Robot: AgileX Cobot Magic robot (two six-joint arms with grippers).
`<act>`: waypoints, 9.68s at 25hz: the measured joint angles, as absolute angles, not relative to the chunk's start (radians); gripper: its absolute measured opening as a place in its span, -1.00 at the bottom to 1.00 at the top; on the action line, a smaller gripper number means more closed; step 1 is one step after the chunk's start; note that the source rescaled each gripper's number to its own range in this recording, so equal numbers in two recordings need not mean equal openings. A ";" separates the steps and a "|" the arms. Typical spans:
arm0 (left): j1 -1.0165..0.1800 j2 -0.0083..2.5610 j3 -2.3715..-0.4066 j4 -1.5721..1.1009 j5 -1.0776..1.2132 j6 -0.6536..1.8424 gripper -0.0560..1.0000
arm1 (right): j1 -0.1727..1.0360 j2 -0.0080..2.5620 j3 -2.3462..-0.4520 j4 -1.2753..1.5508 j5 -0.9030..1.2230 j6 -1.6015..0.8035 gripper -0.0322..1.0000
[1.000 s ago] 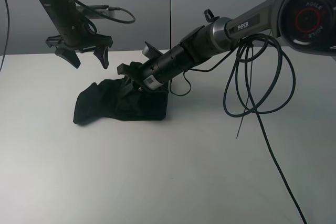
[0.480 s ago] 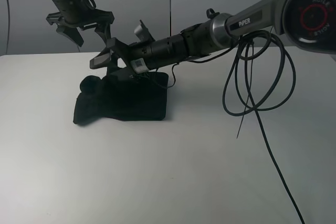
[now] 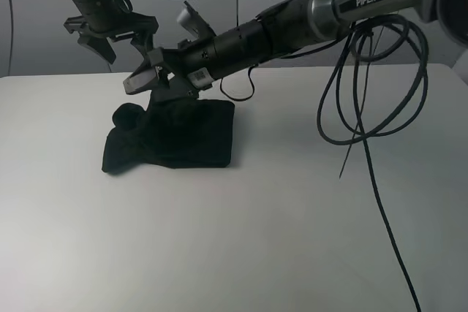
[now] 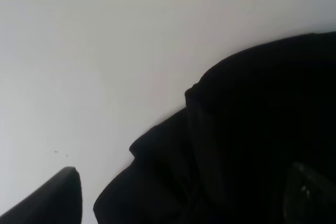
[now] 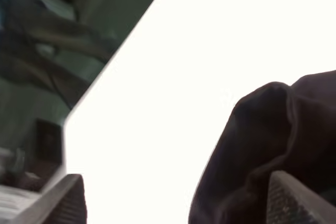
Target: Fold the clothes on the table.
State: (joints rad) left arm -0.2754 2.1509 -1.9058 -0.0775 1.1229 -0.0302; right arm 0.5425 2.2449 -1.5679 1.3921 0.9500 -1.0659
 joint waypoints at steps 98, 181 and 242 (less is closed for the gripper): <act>-0.655 2.118 -1.609 0.195 1.073 -0.396 0.94 | 0.301 0.470 -0.532 -0.181 1.071 0.168 1.00; -0.379 2.154 -1.607 0.325 1.031 -0.350 0.94 | 0.301 0.435 -0.532 -0.191 1.059 0.170 1.00; -0.379 0.087 -0.520 0.139 1.103 -0.194 0.98 | 0.301 0.002 -0.552 0.069 1.214 -0.123 1.00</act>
State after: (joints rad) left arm -0.3789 0.0871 -0.5203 0.1387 1.1035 -0.1937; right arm 0.3010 0.0024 -0.5520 0.0694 1.2137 -0.1234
